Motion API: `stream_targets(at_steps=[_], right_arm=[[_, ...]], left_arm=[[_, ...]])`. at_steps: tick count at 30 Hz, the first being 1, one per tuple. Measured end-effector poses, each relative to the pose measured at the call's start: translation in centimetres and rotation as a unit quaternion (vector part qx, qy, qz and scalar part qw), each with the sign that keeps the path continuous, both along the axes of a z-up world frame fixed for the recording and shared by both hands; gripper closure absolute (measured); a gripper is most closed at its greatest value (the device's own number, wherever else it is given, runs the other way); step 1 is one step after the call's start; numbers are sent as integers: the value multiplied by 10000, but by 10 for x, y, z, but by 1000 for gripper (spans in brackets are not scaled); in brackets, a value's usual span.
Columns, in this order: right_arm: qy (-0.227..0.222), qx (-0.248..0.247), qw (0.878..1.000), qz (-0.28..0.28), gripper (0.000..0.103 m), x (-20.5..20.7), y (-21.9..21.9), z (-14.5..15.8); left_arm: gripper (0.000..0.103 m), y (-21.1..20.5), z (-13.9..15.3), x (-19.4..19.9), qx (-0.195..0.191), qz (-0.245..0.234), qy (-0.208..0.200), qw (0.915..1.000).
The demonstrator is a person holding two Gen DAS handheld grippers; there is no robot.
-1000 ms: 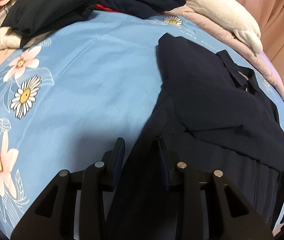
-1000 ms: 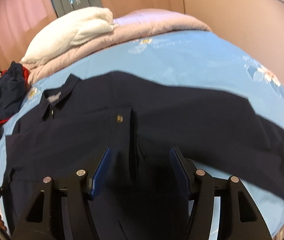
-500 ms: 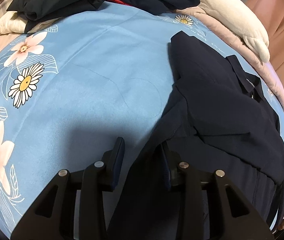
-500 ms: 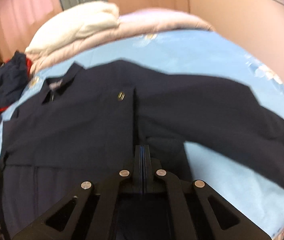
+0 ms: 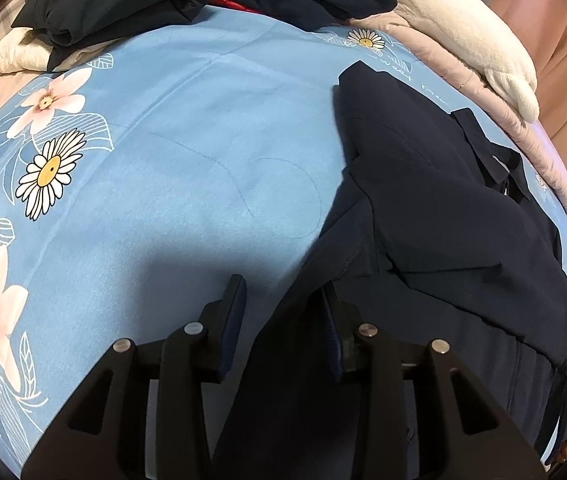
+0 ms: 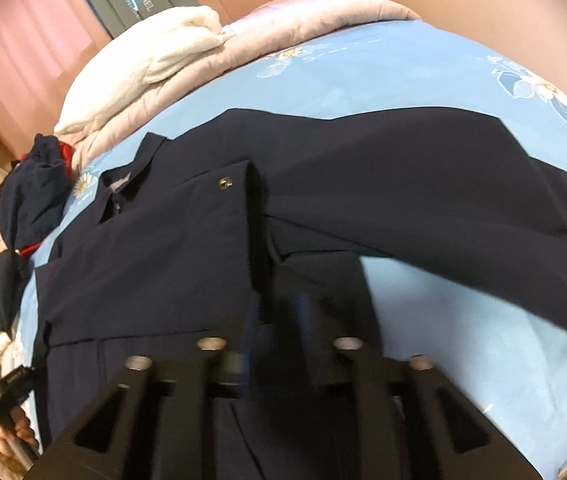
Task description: Fold large clothes
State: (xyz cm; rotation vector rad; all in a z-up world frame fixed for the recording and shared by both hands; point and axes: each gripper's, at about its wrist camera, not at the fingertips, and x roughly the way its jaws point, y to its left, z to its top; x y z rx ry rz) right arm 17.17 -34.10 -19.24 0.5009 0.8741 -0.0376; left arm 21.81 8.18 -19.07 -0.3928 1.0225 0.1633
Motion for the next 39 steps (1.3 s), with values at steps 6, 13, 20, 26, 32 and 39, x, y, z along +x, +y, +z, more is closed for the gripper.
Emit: stream_targets(at_steps=[6, 13, 20, 26, 32, 39], right_arm=[[146, -234, 9995, 171, 73, 21, 21, -18], [-139, -663, 9977, 55, 102, 13, 27, 5], [92, -806, 9967, 6, 102, 15, 19, -8], [308, -798, 9963, -49, 102, 22, 21, -27], [360, -857, 9956, -74, 102, 20, 20, -29], [356, -806, 9961, -106, 102, 12, 17, -29]], left_arm=[[65, 0, -1, 2, 51, -49, -34, 10000], [63, 3, -3, 5, -4, -56, -49, 10000], [61, 3, -2, 5, -19, -81, -31, 10000], [59, 4, -2, 5, -37, -105, -15, 9999], [58, 2, -2, 6, 51, -131, -3, 9999], [50, -1, 3, 4, -16, -98, 205, 9997]])
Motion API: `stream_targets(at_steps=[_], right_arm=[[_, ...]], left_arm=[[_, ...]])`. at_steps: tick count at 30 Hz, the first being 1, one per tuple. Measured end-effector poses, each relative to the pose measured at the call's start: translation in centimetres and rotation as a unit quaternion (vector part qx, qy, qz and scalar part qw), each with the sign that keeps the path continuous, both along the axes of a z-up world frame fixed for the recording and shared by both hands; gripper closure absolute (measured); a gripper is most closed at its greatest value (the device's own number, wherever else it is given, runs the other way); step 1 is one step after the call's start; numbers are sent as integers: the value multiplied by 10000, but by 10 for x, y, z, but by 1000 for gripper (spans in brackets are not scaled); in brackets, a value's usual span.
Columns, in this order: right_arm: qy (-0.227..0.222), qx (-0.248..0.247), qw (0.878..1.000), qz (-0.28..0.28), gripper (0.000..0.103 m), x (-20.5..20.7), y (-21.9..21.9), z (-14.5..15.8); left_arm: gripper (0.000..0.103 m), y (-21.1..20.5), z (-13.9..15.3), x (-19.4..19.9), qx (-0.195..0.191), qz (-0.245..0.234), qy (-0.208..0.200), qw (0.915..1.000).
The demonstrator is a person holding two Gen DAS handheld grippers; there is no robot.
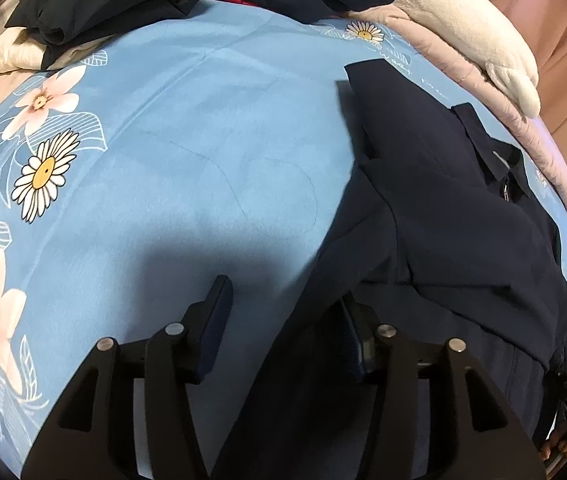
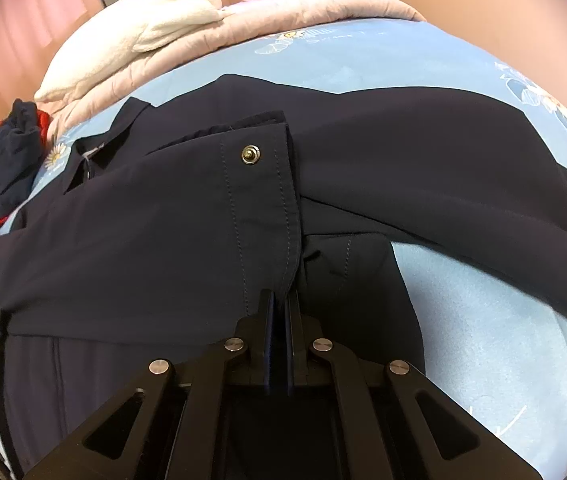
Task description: Fold large clothes
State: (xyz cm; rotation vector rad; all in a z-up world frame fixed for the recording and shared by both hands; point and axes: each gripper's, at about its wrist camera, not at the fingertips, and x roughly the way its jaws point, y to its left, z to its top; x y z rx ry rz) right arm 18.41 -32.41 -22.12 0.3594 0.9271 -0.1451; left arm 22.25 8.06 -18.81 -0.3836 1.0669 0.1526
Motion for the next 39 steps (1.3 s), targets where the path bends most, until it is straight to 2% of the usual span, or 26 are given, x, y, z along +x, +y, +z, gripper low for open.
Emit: stream_targets(at_steps=[2, 5, 7, 11, 12, 15, 16, 18, 22, 26, 28, 31, 35, 39], right_arm=[[-8, -22, 10000, -45, 102, -1, 0, 1], [-84, 20, 9999, -115, 102, -9, 0, 5], [-74, -22, 9999, -114, 101, -17, 1, 10], [-202, -341, 9991, -138, 95, -35, 3, 29], [-293, -445, 9984, -182, 88, -42, 2, 36], [-658, -529, 9959, -329, 56, -63, -4, 60], [-807, -516, 9947, -370, 50, -72, -7, 70], [-1011, -517, 9926, -420, 44, -88, -10, 85], [-1405, -539, 9874, -491, 26, -116, -15, 112], [-1685, -588, 9822, -577, 17, -134, -14, 130], [-1788, -626, 9798, -645, 11, -144, -15, 137], [-1901, -679, 9771, -671, 11, -157, -13, 141], [-1917, -737, 9759, -735, 10, -162, -13, 141], [-1971, -743, 9743, -795, 10, -172, -15, 140]], left_arm=[[47, -3, 4, -6, 22, -63, 46, 10000], [34, -1, 15, -18, -122, -149, -9, 9998], [32, 4, 29, -30, -255, -57, -250, 9993], [17, 14, 66, -54, -377, 108, -680, 9969], [15, 14, 77, -61, -386, 113, -825, 9958], [6, 10, 103, -79, -341, 100, -1151, 9927], [5, 7, 110, -84, -342, 80, -1248, 9916], [1, 2, 125, -95, -359, -25, -1448, 9888], [1, -8, 146, -113, -395, -202, -1742, 9837], [1, -15, 163, -127, -489, -357, -1944, 9791], [1, -19, 168, -134, -716, -510, -1979, 9763], [1, -26, 175, -145, -819, -648, -2058, 9730], [0, -37, 178, -154, -500, -718, -2086, 9741], [0, -47, 172, -156, -355, -859, -2054, 9743]])
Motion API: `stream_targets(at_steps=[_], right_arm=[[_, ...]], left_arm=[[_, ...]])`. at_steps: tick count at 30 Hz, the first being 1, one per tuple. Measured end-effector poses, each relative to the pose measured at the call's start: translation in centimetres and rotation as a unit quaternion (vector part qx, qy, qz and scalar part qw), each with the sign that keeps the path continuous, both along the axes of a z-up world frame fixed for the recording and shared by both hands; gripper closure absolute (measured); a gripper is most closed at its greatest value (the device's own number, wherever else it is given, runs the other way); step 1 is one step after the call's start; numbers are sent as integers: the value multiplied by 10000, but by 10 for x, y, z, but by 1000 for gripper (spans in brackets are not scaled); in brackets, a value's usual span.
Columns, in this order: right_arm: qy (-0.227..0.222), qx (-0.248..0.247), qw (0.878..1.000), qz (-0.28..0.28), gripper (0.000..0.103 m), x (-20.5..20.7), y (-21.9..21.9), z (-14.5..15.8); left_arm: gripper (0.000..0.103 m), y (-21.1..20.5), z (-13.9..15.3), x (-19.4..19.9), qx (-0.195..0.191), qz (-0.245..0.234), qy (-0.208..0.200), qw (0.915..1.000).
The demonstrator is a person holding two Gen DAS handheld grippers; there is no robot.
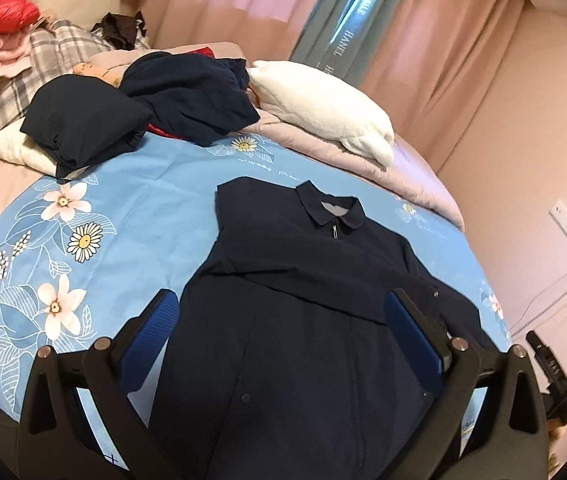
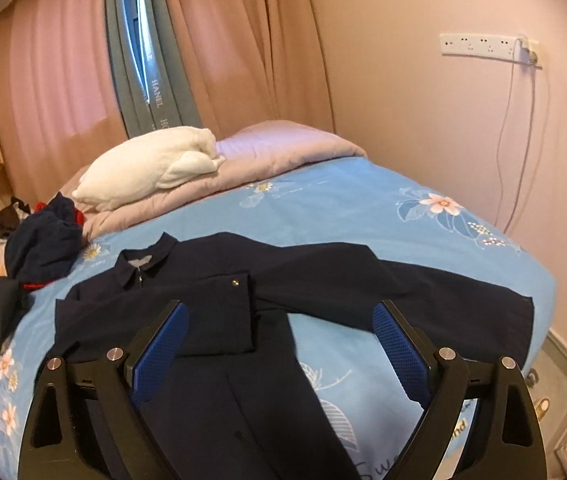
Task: Fold large clothes
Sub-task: 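Move the open right tool to the other sleeve cuff, then close the right tool on the sleeve cuff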
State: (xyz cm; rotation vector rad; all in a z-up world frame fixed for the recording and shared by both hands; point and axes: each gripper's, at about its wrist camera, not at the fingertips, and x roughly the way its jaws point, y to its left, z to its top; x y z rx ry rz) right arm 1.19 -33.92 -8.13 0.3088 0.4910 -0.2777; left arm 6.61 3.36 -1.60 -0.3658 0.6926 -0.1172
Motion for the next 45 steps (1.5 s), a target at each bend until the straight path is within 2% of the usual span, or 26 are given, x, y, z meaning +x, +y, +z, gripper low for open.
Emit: stream_targets(at_steps=[4, 8, 16, 24, 28, 32, 38, 40, 43, 45], right_arm=[[-43, 303, 9993, -220, 10, -10, -18, -8], [121, 658, 9950, -737, 10, -15, -49, -27], [482, 1170, 9742, -1868, 10, -33, -125, -82], [710, 1613, 9526, -2481, 10, -49, -166, -125], [825, 1786, 9456, -2593, 10, -51, -171, -141], [902, 1876, 9432, -2590, 10, -48, -173, -150], [774, 2244, 9430, -2332, 11, -49, -168, -154], [768, 2336, 9396, -2382, 18, -48, -163, -154], [738, 2114, 9486, -2238, 18, -37, -155, -151], [728, 2312, 9473, -2093, 18, -30, -156, -155]], left_arm=[[0, -12, -19, 4, 130, -89, 239, 9996], [1, -31, -52, 9, 228, -277, 704, 9969], [1, -63, -107, 16, 374, -582, 1393, 9878], [2, -95, -143, 21, 592, -889, 1817, 9775], [2, -110, -159, 21, 665, -1117, 2053, 9700], [2, -118, -169, 21, 858, -1145, 2067, 9679], [1, -118, -173, 25, 869, -1086, 2064, 9685], [1, -118, -174, 26, 853, -1072, 2041, 9693], [1, -117, -173, 26, 816, -1040, 2034, 9701], [1, -117, -173, 27, 802, -1060, 2036, 9700]])
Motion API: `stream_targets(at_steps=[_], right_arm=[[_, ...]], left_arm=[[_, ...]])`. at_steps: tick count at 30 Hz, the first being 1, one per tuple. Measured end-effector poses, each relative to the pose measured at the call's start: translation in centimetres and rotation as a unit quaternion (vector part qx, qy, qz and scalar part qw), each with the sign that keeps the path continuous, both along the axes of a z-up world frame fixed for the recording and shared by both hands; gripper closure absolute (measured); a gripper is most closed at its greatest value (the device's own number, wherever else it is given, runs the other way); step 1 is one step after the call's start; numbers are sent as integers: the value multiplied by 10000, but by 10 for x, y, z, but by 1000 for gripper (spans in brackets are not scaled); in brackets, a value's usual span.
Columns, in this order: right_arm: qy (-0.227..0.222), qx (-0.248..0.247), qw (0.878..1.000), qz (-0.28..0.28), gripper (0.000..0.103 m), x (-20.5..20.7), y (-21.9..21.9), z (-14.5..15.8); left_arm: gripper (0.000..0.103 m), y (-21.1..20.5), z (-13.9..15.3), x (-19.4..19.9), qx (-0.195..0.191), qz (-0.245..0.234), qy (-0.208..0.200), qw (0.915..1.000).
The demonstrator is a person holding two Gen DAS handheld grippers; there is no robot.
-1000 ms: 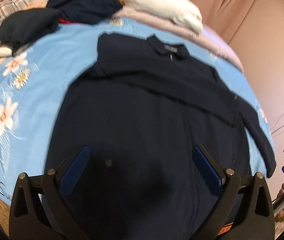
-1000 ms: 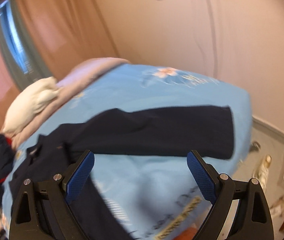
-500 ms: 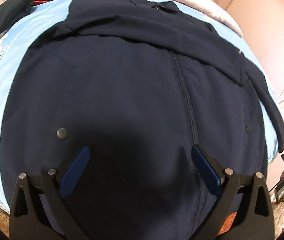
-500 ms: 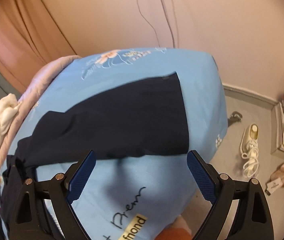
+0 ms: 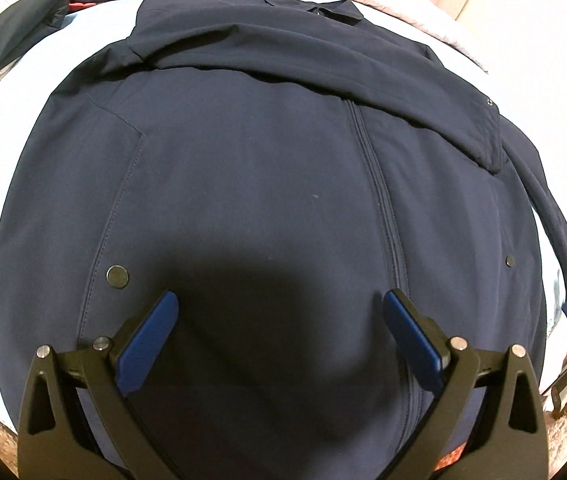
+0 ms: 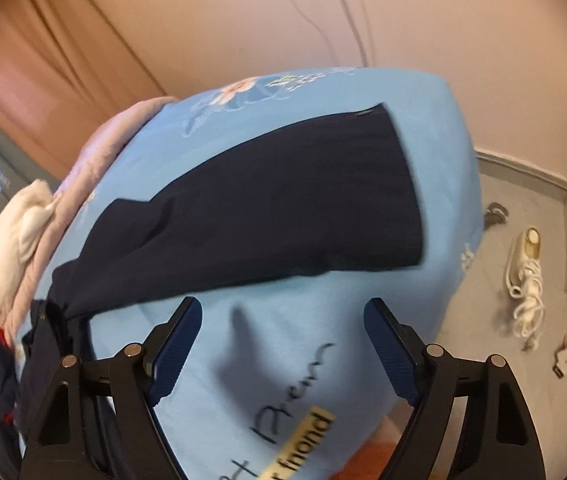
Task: Fold large clothes
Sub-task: 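Close the right tool on the sleeve cuff, then lift the sleeve with the right tool and carry it over the jacket body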
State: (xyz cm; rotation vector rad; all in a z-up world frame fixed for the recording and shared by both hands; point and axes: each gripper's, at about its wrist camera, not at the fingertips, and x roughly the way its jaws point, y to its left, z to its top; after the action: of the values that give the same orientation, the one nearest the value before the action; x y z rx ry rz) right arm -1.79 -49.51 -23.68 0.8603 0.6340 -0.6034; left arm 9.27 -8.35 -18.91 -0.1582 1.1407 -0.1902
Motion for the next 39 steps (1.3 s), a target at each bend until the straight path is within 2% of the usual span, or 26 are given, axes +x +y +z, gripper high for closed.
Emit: stream_targets(at_steps=[5, 8, 11, 17, 20, 21, 22, 26, 30, 34, 39], right_arm=[[-181, -38, 9997, -171, 18, 10, -15, -3], [-540, 199, 9977, -357, 19, 9, -32, -4], [-766, 292, 9948, -602, 26, 7, -47, -3], [-683, 199, 9938, -856, 57, 16, -63, -3], [-614, 49, 9941, -897, 76, 17, -64, 3], [-607, -24, 9940, -904, 87, 17, -63, 7], [-585, -111, 9942, -895, 93, 19, -64, 12], [-687, -676, 9930, -688, 99, 29, -56, 50], [-902, -1419, 9850, -394, 99, 45, -38, 111], [-1270, -1973, 9721, -17, 99, 63, -17, 171], [-1543, -2510, 9544, 483, 99, 93, 15, 225]], left_arm=[[1, 0, 0, 1, -69, -9, -29, 10000], [1, 4, 1, -3, -78, -10, -51, 10000], [1, 6, 2, -4, -104, -1, -59, 9999], [1, 11, 4, -3, -229, 24, -64, 9997], [1, 12, 7, -1, -285, 42, -71, 9996], [2, 13, 8, 0, -313, 69, -73, 9995], [3, 14, 9, 1, -339, 95, -81, 9993], [5, 27, 20, 6, -447, 295, -155, 9984], [5, 43, 39, 7, -553, 521, -430, 9962], [5, 66, 59, 5, -578, 775, -698, 9929], [5, 93, 81, -4, -619, 1128, -1001, 9866]])
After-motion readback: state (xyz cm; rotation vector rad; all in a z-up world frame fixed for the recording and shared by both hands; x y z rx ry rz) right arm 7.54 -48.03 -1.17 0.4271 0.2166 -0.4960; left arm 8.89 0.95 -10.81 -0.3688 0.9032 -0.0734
